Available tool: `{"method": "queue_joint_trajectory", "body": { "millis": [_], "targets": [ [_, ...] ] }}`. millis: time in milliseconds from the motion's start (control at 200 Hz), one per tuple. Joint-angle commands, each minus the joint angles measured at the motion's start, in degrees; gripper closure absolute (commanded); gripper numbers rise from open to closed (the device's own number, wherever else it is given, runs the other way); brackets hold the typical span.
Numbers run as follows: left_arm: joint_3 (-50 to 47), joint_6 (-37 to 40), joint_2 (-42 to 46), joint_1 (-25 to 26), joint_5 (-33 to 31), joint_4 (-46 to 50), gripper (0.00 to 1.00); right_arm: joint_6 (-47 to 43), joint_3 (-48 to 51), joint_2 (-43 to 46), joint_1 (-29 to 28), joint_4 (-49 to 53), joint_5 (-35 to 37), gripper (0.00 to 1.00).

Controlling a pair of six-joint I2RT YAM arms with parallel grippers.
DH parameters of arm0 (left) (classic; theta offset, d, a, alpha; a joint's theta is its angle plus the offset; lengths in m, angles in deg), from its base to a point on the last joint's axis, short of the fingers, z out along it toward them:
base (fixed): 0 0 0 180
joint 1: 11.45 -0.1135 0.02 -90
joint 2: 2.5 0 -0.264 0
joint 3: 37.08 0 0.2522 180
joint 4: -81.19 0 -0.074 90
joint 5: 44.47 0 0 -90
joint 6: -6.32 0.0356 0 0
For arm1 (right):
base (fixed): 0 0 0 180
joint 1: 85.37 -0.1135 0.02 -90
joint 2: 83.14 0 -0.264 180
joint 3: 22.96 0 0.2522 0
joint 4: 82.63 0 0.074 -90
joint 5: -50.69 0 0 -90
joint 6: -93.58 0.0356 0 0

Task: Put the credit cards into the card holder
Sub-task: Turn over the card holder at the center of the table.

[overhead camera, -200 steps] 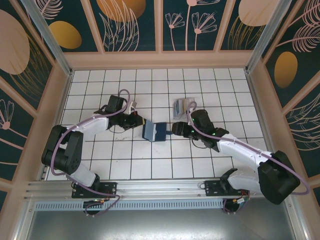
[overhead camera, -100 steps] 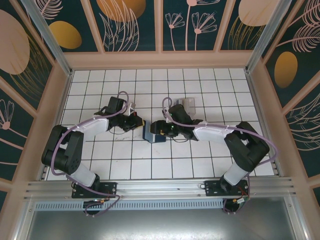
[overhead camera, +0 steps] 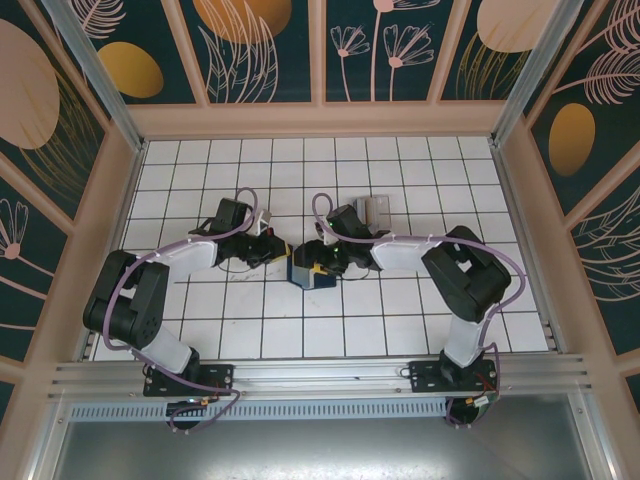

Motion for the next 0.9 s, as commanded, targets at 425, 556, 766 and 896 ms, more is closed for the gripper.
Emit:
{"method": "queue_joint_trajectory", "body": {
  "millis": [425,556,766,896],
  "targets": [
    [-1.7,-1.8,-0.7,0.3,1.5,-3.2,1.00,-0.1,-0.4,-2.1,0.4,-2.4,-4.0,0.32],
    [-2.1,-2.2,-0.6,0.3,1.2,-3.4,1.00,-0.2,-0.6,-3.1,0.5,-2.8,-4.9,0.31],
    [-1.9,-1.5,-1.2,0.3,1.2,-2.6,1.00,-1.4,-1.4,-4.2,0.5,0.0,-3.7,0.37],
    [-1.8,-1.0,-1.6,0.3,1.1,-2.1,1.00,-1.8,-1.0,-3.8,0.6,0.7,-3.0,0.43]
  ]
}}
